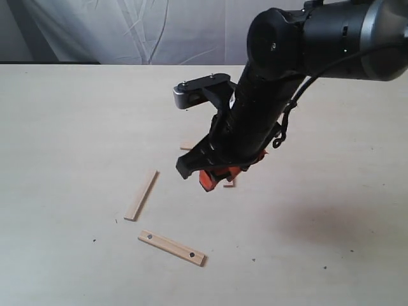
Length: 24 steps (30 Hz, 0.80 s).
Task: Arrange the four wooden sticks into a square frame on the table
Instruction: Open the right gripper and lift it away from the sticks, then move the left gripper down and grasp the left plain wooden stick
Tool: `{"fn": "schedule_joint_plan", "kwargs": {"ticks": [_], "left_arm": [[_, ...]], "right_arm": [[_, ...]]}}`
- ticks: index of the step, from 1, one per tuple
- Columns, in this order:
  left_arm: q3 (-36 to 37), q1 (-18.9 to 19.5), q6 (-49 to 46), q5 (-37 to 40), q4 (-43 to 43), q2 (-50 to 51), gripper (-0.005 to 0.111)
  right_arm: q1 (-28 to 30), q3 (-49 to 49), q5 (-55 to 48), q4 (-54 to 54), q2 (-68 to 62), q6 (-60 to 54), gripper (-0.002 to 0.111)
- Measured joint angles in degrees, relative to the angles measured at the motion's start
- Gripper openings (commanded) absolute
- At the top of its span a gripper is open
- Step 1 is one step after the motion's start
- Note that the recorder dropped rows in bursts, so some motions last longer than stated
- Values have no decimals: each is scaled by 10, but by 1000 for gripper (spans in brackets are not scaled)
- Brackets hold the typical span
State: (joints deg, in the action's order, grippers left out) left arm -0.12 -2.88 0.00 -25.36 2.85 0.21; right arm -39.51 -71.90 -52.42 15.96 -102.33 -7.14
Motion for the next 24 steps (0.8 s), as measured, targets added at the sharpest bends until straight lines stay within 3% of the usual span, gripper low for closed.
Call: {"fn": "schedule_joint_plan", "kwargs": {"ticks": [9, 12, 15, 18, 24], "left_arm": [[0, 0, 0, -24, 3, 0, 0], [0, 0, 0, -20, 63, 0, 0], [-42, 0, -58, 60, 199, 6, 0], [-123, 0, -163, 176, 269, 62, 0], [-305, 0, -224, 402, 234, 293, 0]], "right_arm": [[0, 28, 24, -5, 22, -3, 44], [0, 28, 27, -22, 27, -18, 44], [0, 28, 27, -37, 31, -28, 44], [0, 28, 28, -43, 33, -38, 44], [0, 28, 28, -45, 33, -48, 44]]}}
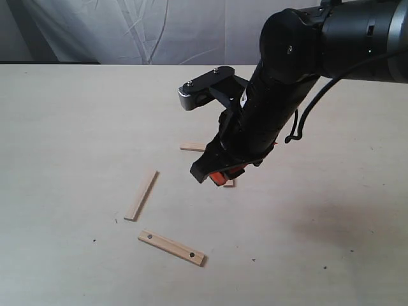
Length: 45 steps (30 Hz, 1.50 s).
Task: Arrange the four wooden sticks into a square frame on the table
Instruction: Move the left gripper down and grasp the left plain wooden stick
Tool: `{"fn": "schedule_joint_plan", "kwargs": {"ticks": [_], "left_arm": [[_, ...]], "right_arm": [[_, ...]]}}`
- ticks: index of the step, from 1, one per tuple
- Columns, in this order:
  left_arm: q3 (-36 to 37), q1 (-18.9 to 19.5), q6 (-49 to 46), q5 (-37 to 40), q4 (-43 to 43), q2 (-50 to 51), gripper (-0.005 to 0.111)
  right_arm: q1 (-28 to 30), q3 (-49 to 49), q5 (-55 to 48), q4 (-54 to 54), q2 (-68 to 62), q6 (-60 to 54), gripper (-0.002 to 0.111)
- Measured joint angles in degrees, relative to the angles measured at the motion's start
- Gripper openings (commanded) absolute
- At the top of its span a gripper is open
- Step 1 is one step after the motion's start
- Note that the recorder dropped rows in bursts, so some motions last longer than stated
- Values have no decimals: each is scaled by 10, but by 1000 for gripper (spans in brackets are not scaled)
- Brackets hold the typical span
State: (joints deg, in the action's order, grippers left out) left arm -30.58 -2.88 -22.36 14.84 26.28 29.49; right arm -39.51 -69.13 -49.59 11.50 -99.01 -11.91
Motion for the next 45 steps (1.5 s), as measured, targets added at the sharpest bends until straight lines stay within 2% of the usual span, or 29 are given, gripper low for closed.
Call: {"fn": "schedule_joint_plan", "kwargs": {"ticks": [4, 7, 12, 16, 20, 23, 29, 31, 45], "left_arm": [[-98, 0, -4, 142, -29, 197, 0], [-141, 0, -4, 198, -38, 323, 0], [-170, -6, 7, 219, -38, 480, 0], [-176, -53, 29, 204, -41, 567, 0], [-177, -105, 61, 155, -55, 626, 0], [-177, -132, 69, 122, -57, 667, 6], [-196, -147, 72, 108, -50, 723, 35], [-204, -147, 72, 105, -50, 735, 42], [-218, -147, 72, 98, -46, 775, 41]], "right_arm": [[0, 0, 0, -1, 0, -1, 44], [16, 0, -1, -1, 0, -1, 44], [85, 0, -11, 35, 0, 0, 44], [142, 0, -29, 53, 3, 1, 44], [177, 1, -32, 56, 5, 1, 44], [184, 4, -32, 64, 5, 1, 44], [185, 5, -22, 71, 5, 1, 44], [185, 5, -21, 71, 5, 1, 44], [185, 5, -13, 80, 5, 1, 44]]}}
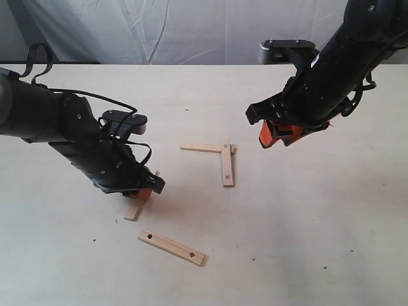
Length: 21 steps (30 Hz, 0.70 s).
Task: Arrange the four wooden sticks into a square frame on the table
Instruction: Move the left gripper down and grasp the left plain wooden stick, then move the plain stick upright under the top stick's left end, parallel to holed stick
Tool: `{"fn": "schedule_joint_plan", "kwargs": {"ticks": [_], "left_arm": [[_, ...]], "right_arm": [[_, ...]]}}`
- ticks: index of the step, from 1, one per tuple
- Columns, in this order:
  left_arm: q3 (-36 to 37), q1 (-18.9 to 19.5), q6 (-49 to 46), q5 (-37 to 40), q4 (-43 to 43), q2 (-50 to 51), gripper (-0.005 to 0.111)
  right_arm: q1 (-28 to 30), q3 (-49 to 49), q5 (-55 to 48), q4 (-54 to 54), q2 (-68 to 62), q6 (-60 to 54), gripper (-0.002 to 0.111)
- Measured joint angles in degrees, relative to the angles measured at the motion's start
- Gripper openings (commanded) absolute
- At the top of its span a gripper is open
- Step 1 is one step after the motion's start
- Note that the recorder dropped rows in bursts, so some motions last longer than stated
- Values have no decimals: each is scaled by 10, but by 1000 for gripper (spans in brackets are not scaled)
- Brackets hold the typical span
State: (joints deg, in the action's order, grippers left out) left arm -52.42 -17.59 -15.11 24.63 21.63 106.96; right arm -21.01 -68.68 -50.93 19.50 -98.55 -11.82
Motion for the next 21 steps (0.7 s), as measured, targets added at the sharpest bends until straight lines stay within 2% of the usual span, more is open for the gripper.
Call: {"fn": "schedule_joint_plan", "kwargs": {"ticks": [2, 10, 21], "left_arm": [[-1, 0, 0, -1, 0, 0, 36], [-1, 0, 1, 1, -2, 1, 0], [-12, 0, 6, 3, -3, 0, 0]], "right_arm": [[0, 0, 0, 0, 0, 0, 44], [0, 0, 11, 0, 0, 0, 44], [0, 0, 11, 1, 0, 0, 44]]}}
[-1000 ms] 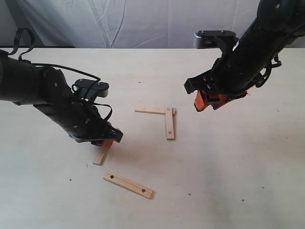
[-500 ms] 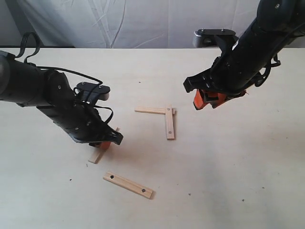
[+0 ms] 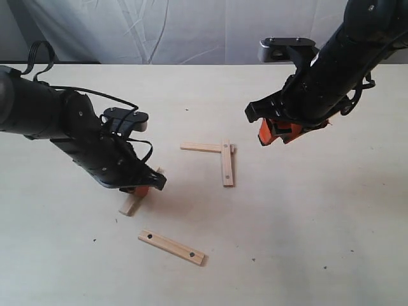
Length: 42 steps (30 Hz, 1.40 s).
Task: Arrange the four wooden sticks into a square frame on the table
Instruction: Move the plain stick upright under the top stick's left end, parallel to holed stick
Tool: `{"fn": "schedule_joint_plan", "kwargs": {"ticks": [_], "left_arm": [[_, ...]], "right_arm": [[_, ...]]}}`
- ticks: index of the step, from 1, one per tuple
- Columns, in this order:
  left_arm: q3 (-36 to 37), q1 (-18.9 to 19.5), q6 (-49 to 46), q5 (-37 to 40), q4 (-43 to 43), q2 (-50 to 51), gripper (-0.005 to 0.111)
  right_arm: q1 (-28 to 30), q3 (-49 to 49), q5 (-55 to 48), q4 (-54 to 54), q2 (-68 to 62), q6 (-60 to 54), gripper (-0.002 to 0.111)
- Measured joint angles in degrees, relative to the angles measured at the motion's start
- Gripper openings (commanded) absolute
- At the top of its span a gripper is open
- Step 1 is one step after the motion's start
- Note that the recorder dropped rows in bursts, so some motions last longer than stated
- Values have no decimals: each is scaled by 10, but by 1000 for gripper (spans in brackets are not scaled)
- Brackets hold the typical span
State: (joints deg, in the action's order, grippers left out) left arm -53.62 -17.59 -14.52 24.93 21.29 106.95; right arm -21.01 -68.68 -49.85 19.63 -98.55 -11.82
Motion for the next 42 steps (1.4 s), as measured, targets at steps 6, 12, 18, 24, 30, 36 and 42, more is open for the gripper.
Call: {"fn": "schedule_joint_plan", "kwargs": {"ticks": [6, 12, 18, 24, 30, 36, 42], "left_arm": [[-33, -5, 56, -16, 5, -44, 0], [-40, -60, 118, -95, 8, -38, 0], [-44, -81, 141, -165, 21, 28, 0], [-51, -81, 145, -193, 22, 51, 0], [-51, -81, 145, -199, 19, 65, 0], [-51, -81, 145, -200, 9, 65, 0], [-51, -81, 145, -200, -9, 65, 0]], "right_arm": [[0, 0, 1, 1, 0, 0, 44], [0, 0, 0, -14, 1, 27, 44], [0, 0, -4, -17, 4, 30, 44], [0, 0, 0, -17, 4, 30, 44], [0, 0, 2, -17, 4, 30, 44], [0, 0, 3, -17, 4, 30, 44], [0, 0, 6, -17, 4, 30, 44]]}}
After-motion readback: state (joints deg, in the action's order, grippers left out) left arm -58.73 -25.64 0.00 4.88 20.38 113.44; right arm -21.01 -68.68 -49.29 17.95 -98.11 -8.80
